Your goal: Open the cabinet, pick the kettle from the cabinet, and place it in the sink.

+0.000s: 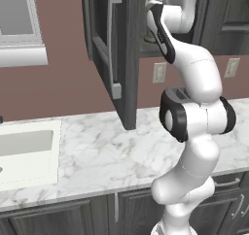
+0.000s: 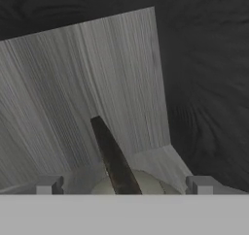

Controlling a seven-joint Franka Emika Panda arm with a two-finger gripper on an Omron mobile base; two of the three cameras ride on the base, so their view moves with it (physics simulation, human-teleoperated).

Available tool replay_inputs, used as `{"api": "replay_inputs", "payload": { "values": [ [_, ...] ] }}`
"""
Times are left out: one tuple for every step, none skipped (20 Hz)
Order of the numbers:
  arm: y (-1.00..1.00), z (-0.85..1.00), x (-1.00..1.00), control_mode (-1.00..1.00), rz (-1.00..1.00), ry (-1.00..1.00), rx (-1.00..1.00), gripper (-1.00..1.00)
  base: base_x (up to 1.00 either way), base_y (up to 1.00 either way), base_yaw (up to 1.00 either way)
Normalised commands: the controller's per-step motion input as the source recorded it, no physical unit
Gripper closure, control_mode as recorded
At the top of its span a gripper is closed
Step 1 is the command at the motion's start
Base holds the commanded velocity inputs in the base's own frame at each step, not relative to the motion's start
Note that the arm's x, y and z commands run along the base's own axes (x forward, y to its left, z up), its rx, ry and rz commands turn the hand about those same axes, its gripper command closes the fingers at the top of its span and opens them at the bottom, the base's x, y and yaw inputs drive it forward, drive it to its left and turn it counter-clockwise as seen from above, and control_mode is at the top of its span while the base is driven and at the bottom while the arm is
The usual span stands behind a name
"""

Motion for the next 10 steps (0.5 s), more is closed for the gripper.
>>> {"api": "replay_inputs", "payload": {
  "values": [
    [0.00, -0.07, 0.10, -1.00, 0.00, 0.00, 0.00, -1.00, 0.00, 0.00, 0.00],
    [0.00, -0.08, 0.07, -1.00, 0.00, 0.00, 0.00, -1.00, 0.00, 0.00, 0.00],
    [0.00, -0.09, 0.06, -1.00, 0.00, 0.00, 0.00, -1.00, 0.00, 0.00, 0.00],
    [0.00, -0.10, 0.04, -1.00, 0.00, 0.00, 0.00, -1.00, 0.00, 0.00, 0.00],
    [0.00, -0.10, 0.04, -1.00, 0.00, 0.00, 0.00, -1.00, 0.00, 0.00, 0.00],
    [0.00, -0.10, 0.03, -1.00, 0.00, 0.00, 0.00, 1.00, 0.00, 0.00, 0.00],
    [0.00, -0.11, 0.02, -1.00, 0.00, 0.00, 0.00, 1.00, 0.00, 0.00, 0.00],
    [0.00, -0.13, 0.00, -1.00, 0.00, 0.02, 0.01, 1.00, 0.00, 0.00, 0.00],
    [0.00, -0.13, 0.00, -1.00, 0.00, 0.04, 0.02, 1.00, 0.00, 0.00, 0.00],
    [0.00, -0.12, 0.00, -1.00, 0.00, 0.05, 0.03, 1.00, 0.00, 0.00, 0.00]
  ]
}}
